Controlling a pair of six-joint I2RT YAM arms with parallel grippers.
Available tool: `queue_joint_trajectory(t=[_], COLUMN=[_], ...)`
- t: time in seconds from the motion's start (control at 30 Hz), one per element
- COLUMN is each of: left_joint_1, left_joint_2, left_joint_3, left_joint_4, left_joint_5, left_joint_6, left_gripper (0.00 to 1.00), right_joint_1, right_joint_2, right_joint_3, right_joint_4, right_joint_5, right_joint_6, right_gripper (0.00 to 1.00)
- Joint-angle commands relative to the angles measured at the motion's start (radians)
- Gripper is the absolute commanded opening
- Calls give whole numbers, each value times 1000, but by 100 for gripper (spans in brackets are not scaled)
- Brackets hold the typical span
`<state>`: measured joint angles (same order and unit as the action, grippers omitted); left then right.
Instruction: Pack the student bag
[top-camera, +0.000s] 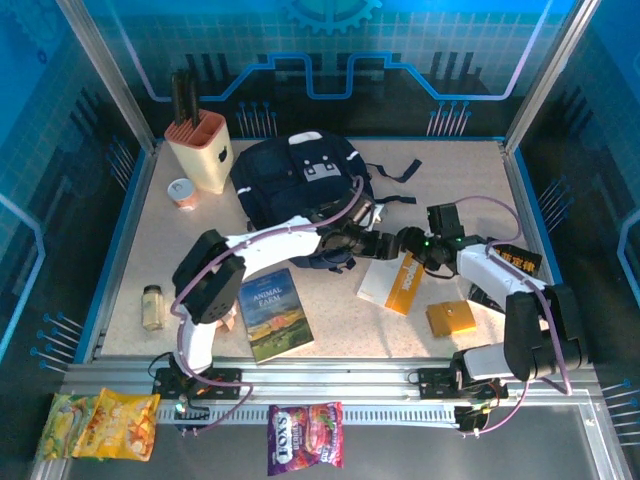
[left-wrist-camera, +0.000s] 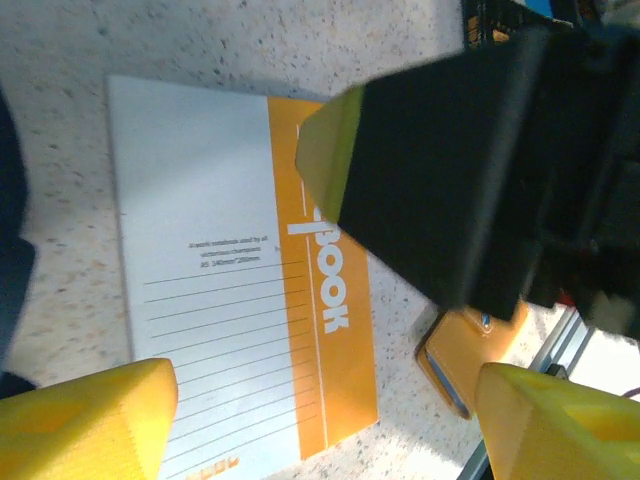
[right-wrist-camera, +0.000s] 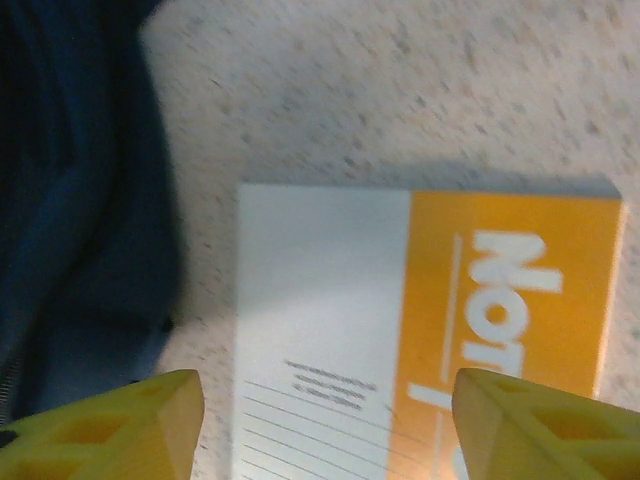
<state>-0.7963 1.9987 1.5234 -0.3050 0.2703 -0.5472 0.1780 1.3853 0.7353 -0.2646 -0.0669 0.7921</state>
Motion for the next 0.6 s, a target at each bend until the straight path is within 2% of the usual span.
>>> queue_joint_trajectory(t=[0.0, 0.1, 0.3, 0.57], left_joint_1=[-13, -18, -18, -18], left_joint_2=[62, 98, 167, 221], left_joint_3=[71, 94, 153, 186], left_joint_4=[-97, -127, -194, -232], left_joint_5=[-46, -91, -132, -175], left_joint_6=[-23, -32, -12, -12], left_gripper=[69, 67, 55, 55], right_joint_1=[-27, -38, -54, -73], right_joint_2=[-1, 25, 106, 152], right_joint_3=[-50, -57, -40, 10], right_joint_4=[-43, -34, -16, -36], right_joint_5=[-29, -43, -52, 26], right_joint_6=[8, 3, -20, -68], right_gripper=[63, 58, 54, 54])
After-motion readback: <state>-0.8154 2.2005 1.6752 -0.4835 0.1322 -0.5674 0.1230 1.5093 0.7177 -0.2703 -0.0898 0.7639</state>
